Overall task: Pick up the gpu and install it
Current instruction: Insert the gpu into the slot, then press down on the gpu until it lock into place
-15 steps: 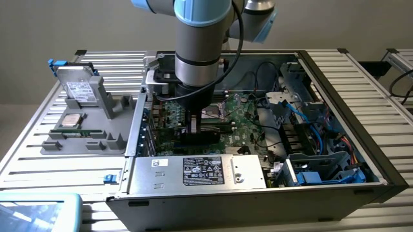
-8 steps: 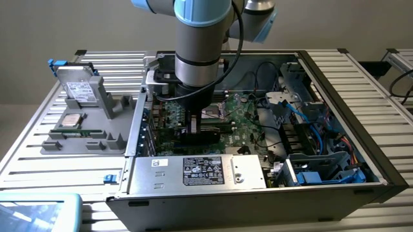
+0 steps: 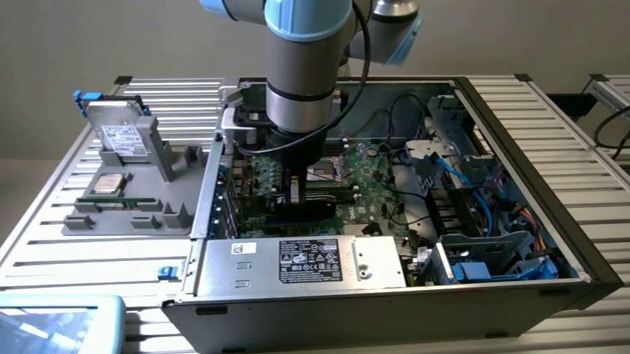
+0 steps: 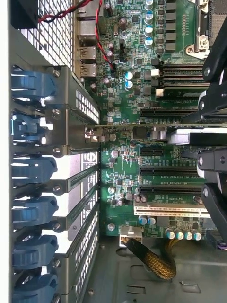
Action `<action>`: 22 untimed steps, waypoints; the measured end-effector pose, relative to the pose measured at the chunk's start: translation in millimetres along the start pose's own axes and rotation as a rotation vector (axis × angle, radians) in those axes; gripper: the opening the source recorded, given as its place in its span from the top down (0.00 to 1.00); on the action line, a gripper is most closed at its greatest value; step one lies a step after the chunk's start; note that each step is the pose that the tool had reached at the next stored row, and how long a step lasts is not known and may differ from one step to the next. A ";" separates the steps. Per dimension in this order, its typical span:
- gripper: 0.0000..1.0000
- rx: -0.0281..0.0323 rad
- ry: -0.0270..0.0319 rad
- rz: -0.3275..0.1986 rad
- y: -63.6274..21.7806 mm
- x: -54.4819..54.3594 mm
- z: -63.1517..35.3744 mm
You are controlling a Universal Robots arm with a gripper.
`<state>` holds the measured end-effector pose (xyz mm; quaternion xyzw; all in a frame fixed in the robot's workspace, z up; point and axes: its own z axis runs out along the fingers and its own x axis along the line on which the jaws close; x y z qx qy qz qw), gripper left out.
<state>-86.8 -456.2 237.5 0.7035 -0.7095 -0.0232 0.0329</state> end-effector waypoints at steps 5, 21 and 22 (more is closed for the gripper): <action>0.58 0.0076 -0.0001 -0.001 0.9 0.2 -16.2; 0.58 0.0089 0.0000 -0.001 5.1 0.9 -63.3; 0.58 0.0091 -0.0001 -0.001 5.2 0.9 -63.7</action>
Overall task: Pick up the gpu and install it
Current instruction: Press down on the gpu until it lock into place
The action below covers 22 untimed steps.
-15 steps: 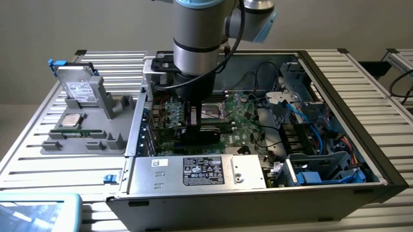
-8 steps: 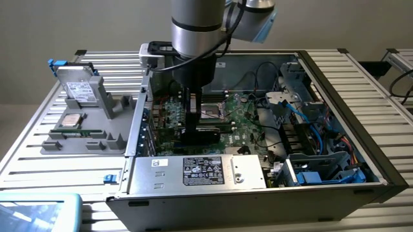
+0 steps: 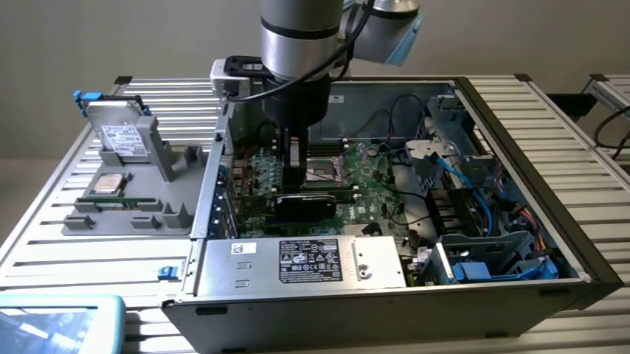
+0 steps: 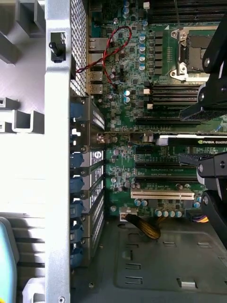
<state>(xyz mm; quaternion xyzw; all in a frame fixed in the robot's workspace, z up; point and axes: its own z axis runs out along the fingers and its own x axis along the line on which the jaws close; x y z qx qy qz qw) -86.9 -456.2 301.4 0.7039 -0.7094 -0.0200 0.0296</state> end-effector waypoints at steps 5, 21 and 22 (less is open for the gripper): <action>0.79 0.0000 0.0000 0.000 0.1 0.0 -1.4; 0.88 0.0592 0.0004 0.001 20.2 -6.7 11.4; 0.88 0.0593 0.0006 0.001 20.1 -8.3 13.1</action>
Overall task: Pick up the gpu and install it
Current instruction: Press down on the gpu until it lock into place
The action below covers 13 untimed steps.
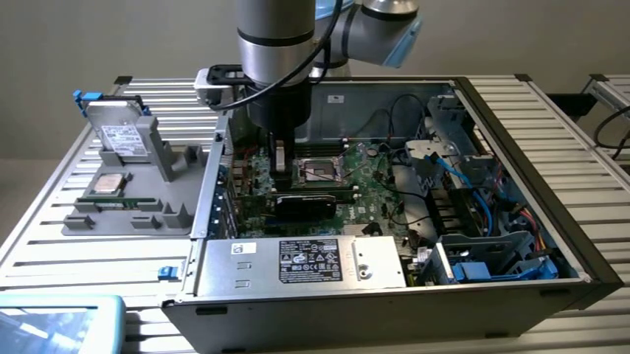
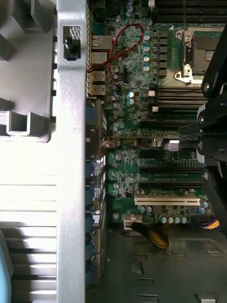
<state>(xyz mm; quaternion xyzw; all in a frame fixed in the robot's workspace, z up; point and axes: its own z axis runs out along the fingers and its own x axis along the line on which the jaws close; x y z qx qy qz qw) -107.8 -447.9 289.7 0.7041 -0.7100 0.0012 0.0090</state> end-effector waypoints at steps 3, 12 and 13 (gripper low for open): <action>0.88 0.0020 0.0059 0.000 0.2 -0.9 3.4; 0.88 0.0187 0.0199 0.002 7.5 -1.0 12.5; 0.88 0.0199 0.0199 0.002 7.5 -1.4 14.0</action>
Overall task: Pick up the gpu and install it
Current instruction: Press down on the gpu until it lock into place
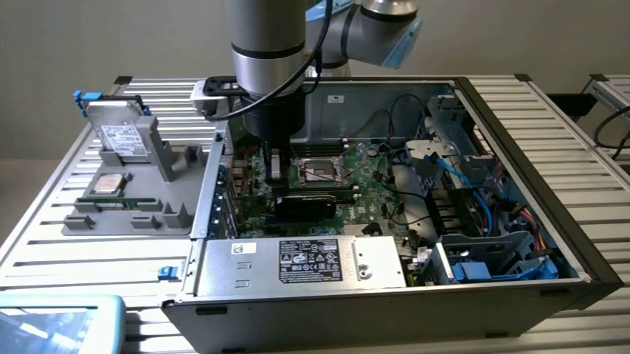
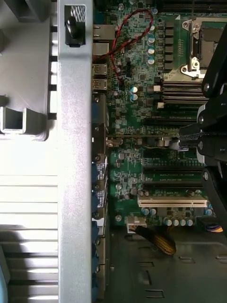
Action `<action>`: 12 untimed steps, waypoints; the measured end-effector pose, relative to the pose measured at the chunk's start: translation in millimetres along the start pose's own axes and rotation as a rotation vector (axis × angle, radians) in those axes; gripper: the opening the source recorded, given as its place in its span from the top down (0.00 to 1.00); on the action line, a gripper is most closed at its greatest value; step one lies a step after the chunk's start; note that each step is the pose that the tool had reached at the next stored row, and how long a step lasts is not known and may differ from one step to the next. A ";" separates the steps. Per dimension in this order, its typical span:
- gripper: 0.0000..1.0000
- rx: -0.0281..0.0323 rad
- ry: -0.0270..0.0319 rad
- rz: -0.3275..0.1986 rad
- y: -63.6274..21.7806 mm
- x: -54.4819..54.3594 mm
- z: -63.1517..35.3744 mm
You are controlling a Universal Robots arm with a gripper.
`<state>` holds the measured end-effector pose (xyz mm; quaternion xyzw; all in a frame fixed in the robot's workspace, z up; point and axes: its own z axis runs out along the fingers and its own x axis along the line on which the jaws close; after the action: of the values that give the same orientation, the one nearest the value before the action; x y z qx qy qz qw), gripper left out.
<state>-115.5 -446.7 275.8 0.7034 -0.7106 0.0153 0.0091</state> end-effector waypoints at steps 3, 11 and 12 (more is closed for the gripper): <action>0.88 0.0029 0.0000 0.001 0.2 -1.2 4.1; 0.88 0.0049 0.0057 0.003 0.9 -2.3 13.2; 0.88 0.0052 0.0050 0.005 0.8 -2.5 11.0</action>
<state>-116.2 -444.5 264.7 0.7017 -0.7121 0.0190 0.0089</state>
